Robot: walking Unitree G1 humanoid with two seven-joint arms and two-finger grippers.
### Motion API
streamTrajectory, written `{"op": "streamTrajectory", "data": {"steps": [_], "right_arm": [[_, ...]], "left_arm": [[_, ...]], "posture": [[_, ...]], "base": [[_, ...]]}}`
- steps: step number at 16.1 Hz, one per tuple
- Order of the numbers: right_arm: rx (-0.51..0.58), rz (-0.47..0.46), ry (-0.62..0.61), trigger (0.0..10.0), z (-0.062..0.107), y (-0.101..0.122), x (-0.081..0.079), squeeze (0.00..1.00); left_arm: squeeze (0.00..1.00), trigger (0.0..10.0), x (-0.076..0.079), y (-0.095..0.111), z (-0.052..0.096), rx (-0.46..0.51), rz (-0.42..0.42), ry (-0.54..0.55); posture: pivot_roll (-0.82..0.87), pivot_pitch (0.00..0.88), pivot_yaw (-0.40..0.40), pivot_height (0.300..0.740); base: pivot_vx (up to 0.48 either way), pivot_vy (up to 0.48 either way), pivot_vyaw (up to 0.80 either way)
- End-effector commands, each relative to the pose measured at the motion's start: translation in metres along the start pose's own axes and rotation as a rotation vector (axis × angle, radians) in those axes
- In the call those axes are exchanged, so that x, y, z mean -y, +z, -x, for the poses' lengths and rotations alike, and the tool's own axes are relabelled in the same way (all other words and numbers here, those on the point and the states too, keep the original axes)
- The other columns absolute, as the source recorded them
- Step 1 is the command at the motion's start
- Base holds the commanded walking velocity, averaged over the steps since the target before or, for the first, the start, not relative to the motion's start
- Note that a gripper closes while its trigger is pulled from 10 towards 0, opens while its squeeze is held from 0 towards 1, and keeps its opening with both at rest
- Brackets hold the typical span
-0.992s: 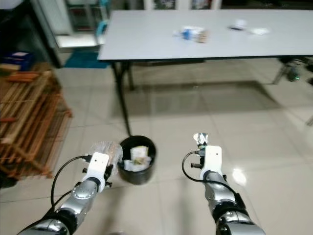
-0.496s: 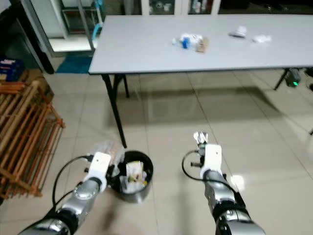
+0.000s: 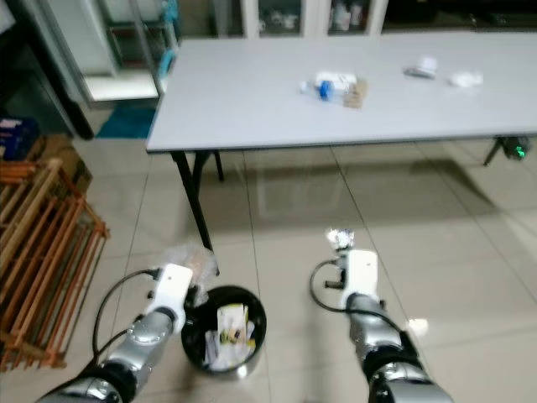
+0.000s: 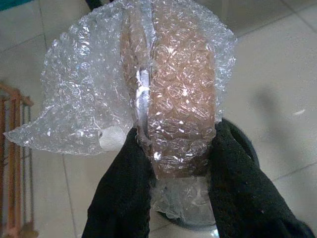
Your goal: Picking trash to rubbish bin
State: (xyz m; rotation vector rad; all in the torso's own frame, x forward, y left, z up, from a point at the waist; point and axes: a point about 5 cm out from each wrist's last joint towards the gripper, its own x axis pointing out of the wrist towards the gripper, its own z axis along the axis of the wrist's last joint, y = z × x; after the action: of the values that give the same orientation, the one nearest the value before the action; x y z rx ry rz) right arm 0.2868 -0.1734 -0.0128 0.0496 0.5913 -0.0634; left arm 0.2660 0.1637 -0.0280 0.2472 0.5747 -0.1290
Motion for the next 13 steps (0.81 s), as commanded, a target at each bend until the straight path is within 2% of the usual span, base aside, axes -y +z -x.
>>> {"op": "streamTrajectory", "data": {"steps": [1,5,6,11,13], "right_arm": [[0.01,-0.001,0.027,10.0,-0.001,0.004,-0.011,0.0],[0.015,-0.001,0.03,10.0,-0.002,0.006,-0.012,0.0],[0.017,-0.002,0.03,10.0,-0.002,0.006,-0.012,0.0],[0.02,0.002,0.026,10.0,-0.002,0.008,-0.011,0.0],[0.02,0.005,0.026,10.0,-0.002,0.008,-0.011,0.0]], "left_arm": [[0.0,10.0,-0.012,0.0,0.001,0.004,-0.002,0.025],[0.0,10.0,-0.009,-0.01,0.002,-0.053,-0.028,0.011],[1.0,10.0,-0.007,-0.014,0.003,-0.072,-0.044,0.002],[1.0,10.0,-0.001,-0.011,0.002,-0.064,-0.024,-0.048],[1.0,10.0,0.002,-0.009,0.002,-0.057,0.022,-0.091]], "posture": [[0.01,0.034,0.01,0.74],[0.01,0.036,0.009,0.74],[0.0,0.036,0.008,0.74],[0.0,0.044,0.009,0.74],[0.0,0.046,0.008,0.74]], "base": [[0.0,0.0,0.0],[0.0,0.0,0.0],[0.0,0.0,0.0],[0.0,0.0,0.0],[0.0,0.0,0.0]]}}
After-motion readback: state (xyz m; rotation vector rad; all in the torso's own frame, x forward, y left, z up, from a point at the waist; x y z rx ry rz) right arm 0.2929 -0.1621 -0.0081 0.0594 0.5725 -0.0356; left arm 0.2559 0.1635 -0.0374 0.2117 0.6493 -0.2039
